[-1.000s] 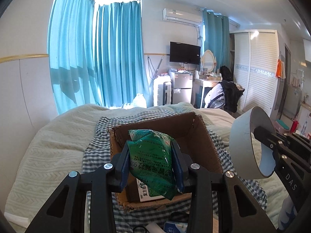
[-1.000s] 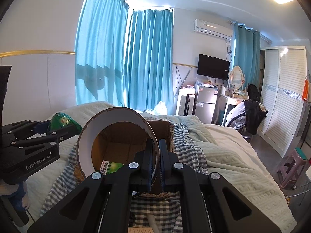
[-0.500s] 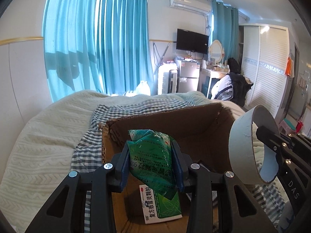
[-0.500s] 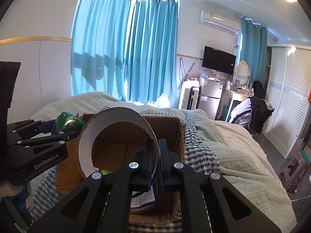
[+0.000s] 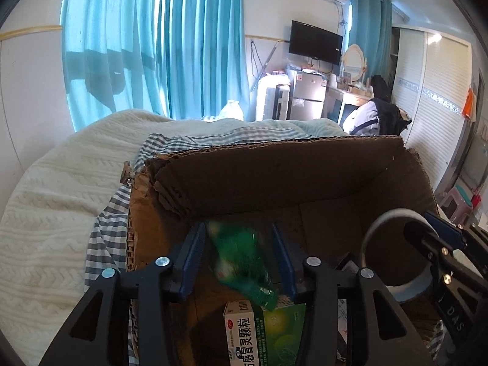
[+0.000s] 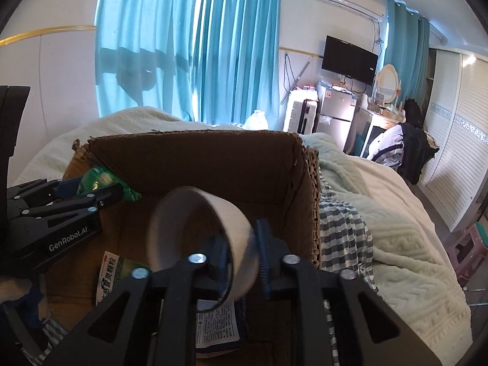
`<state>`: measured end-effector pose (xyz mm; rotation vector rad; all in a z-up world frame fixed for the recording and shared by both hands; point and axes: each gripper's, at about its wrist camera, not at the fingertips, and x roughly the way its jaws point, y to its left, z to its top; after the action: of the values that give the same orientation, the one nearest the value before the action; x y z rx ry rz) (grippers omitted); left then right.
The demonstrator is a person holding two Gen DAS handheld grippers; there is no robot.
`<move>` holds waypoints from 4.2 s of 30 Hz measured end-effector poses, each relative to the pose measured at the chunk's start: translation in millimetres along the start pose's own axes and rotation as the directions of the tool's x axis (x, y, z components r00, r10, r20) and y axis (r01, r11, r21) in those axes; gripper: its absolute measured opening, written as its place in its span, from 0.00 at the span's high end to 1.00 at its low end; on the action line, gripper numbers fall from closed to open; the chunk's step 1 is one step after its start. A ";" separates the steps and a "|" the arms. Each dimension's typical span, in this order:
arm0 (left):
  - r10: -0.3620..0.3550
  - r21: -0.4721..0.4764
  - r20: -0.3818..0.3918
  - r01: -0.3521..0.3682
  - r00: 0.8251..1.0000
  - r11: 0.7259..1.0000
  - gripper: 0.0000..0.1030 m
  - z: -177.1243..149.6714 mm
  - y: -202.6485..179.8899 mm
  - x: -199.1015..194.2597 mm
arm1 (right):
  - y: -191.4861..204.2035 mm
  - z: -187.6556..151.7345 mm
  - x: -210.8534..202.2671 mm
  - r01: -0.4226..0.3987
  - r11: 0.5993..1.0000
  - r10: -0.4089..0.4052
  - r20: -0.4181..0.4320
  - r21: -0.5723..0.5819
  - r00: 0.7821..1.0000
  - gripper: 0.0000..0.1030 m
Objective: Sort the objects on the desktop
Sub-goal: 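Open both tools to release the packet and tape roll into the box, then grasp the white bottle with the left tool while the right tool grasps the tan carton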
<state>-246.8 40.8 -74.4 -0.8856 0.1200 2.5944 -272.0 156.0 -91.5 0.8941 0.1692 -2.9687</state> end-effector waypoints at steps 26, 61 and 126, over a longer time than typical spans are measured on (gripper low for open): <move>0.042 -0.019 0.147 -0.040 0.988 0.999 0.07 38.8 6.3 -115.6 | 7.5 25.8 -38.1 0.026 0.999 -0.031 -0.152 -0.036 0.988 0.04; 0.001 0.005 0.119 -0.001 0.993 1.000 0.08 -53.0 3.9 -226.2 | -24.6 -6.6 -218.8 -0.153 0.984 0.148 0.058 0.088 0.987 0.04; -0.119 -0.146 -0.510 0.050 0.852 0.988 0.34 -264.3 -59.3 -79.7 | -13.0 -209.0 -73.4 -0.275 0.960 0.266 -0.469 0.051 0.842 0.19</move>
<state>-15.4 14.2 -233.9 -1.5864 0.0587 2.2352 -97.0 193.2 -222.9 1.4894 0.0718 -2.4375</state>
